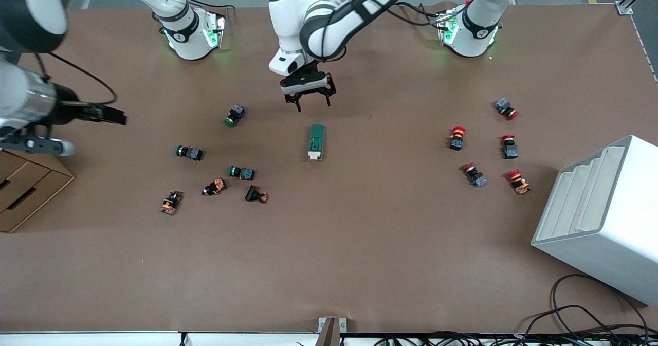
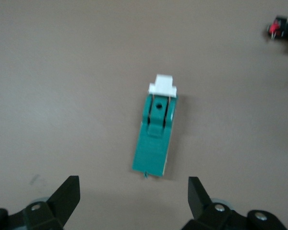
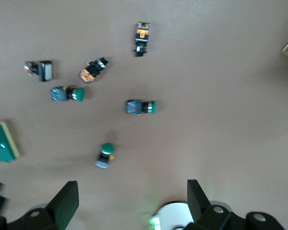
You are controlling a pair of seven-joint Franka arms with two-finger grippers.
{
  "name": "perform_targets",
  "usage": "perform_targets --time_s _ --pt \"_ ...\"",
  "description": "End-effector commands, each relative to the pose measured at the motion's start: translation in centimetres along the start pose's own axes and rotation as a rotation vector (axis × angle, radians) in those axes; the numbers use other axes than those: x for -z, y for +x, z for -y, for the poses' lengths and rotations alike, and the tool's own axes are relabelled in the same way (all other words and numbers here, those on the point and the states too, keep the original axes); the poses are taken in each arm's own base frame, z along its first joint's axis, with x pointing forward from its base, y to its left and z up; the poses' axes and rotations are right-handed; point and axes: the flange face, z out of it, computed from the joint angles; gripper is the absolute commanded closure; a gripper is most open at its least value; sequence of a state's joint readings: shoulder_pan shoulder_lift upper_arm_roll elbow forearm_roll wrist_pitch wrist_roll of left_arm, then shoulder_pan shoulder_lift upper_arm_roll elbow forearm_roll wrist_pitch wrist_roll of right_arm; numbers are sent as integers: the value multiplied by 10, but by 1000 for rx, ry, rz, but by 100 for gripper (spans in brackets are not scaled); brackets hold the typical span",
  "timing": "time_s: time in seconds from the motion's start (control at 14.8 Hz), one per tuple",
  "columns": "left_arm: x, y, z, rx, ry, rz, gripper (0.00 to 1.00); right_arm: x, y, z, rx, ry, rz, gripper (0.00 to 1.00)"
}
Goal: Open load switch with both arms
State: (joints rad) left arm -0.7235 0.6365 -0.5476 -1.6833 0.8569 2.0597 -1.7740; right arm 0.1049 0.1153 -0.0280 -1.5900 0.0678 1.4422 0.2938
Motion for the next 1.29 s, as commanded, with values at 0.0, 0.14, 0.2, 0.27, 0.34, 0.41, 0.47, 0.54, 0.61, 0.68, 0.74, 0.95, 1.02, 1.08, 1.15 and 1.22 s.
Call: perform_targets --time_s 0.0,0.14,0.2,0.27,0.34,0.41,0.47,0.54,0.61,0.68,0.74,0.95,1.02,1.08,1.15,1.22 --pt "-24 -38 1 -70 -18 -87 2 -25 -1 66 -147 19 10 0" --pt "-47 -61 11 -84 -44 -181 3 -50 -3 119 -252 20 13 0" --pt "-54 -71 15 -74 -78 -205 3 -68 -4 146 -298 9 10 0" --pt "-62 -82 19 -92 -96 -227 3 -84 -6 169 -349 -1 8 0" --pt "-68 -89 25 -106 -110 -259 3 -103 -4 189 -409 -10 9 0" --pt "-75 -93 27 -92 -124 -281 3 -127 -3 213 -491 -5 29 0" --pt "-80 -97 27 -77 -138 -293 3 -147 1 230 -572 13 49 0" --pt "-88 -102 28 -77 -154 -310 3 -165 7 243 -659 33 63 0" --pt "-97 -105 29 -79 -178 -337 3 -187 11 260 -748 36 69 0" --pt "-102 -108 29 -76 -203 -360 3 -206 12 280 -808 26 68 0" --pt "-109 -112 30 -79 -225 -379 3 -228 13 300 -876 7 68 0" --pt "-119 -116 30 -75 -268 -422 3 -283 9 353 -1074 -9 47 0" --pt "-127 -120 33 -76 -272 -435 3 -298 5 365 -1108 3 36 0" --pt "-131 -120 34 -74 -275 -462 3 -317 4 373 -1152 6 28 0" --pt "-136 -121 35 -74 -277 -470 3 -331 -1 382 -1180 9 21 0" --pt "-138 -122 35 -66 -279 -469 2 -343 -7 388 -1192 1 17 0"
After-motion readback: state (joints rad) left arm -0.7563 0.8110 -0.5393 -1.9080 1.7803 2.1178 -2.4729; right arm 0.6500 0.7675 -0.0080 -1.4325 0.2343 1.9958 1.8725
